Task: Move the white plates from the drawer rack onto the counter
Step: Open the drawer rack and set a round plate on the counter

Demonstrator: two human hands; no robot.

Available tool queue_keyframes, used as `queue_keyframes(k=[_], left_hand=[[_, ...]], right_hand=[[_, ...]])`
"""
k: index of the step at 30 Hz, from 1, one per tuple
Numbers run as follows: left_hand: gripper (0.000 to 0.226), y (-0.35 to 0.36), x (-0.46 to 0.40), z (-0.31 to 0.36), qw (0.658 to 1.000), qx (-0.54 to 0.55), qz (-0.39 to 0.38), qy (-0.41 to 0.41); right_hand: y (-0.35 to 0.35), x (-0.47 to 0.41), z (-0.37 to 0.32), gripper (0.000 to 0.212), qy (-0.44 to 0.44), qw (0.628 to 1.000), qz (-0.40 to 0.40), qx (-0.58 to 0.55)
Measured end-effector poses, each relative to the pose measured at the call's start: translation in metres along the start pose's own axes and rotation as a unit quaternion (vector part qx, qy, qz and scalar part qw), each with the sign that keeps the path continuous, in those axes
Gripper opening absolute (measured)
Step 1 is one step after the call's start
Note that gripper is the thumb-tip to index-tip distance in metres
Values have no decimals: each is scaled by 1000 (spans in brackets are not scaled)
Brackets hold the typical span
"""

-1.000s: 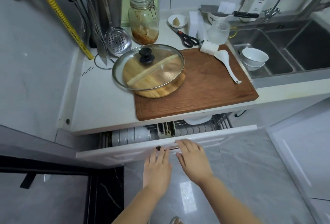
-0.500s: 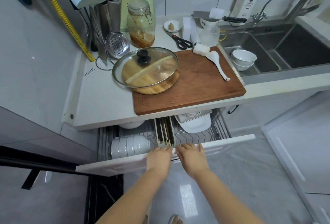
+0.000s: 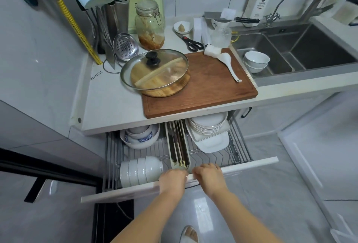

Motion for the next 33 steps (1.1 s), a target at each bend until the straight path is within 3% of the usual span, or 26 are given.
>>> queue_keyframes(k=[16, 33], left_hand=[[27, 35, 35, 10, 989, -15, -148, -14], [31, 30, 36, 18, 986, -34, -162, -33]], right_hand=[[32, 53, 19, 24, 12, 994, -51, -92], [33, 57, 20, 21, 39, 991, -48, -119]])
Point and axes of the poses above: each hand's wrist, its own x-axis away from the middle knuckle, its own y-axis out of the palm, z = x × y, the point moved 7 cm from there along -x, towards the middle knuckle, and after that the axes turned 7 degrees about -y, right-handed, at the moved point
